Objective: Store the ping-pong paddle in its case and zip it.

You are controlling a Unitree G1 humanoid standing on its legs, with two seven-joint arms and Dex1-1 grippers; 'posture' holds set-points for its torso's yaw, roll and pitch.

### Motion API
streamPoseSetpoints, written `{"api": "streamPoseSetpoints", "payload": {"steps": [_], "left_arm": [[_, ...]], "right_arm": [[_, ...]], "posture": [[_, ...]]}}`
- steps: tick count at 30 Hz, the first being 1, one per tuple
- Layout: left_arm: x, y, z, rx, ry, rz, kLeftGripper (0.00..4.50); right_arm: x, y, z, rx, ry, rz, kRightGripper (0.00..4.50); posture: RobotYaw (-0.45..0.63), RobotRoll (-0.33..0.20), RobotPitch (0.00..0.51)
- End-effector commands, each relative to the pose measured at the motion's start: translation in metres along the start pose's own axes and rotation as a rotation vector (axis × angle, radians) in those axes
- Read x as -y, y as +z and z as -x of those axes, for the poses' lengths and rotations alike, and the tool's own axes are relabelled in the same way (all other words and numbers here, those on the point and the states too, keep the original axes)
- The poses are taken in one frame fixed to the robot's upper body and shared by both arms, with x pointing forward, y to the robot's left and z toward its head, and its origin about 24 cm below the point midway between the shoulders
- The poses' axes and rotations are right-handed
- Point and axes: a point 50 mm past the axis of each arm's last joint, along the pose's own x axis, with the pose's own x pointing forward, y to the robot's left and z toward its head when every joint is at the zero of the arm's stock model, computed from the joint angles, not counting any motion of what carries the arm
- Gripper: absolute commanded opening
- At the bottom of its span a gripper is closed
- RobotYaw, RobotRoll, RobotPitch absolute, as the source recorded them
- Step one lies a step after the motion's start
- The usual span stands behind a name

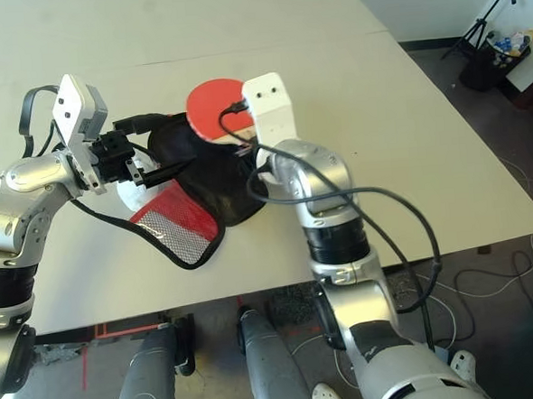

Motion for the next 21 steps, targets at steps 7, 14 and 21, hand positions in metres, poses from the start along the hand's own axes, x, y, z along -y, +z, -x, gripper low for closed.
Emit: {"api": "streamPoseSetpoints", "payload": {"steps": [7, 14, 21], "left_arm": [[0.004, -0.005, 0.001, -0.03, -0.009, -0.003, 4.5], [0.004, -0.005, 0.002, -0.035, -0.007, -0.007, 4.5], [0.005, -0.005, 0.001, -0.039, -0.013, -0.009, 4.5]], "right_arm": [[-0.018, -0.004, -0.002, 0.01, 0.065, 0.044, 1.21], [-0.028, -0.012, -0.002, -0.012, 0.136, 0.063, 1.21], [-0.035, -0.017, -0.001, -0.028, 0.195, 0.068, 1.21]], "posture": [[-0.01, 0.0, 0.245], [-0.01, 0.0, 0.245], [-0.01, 0.0, 0.247]]}}
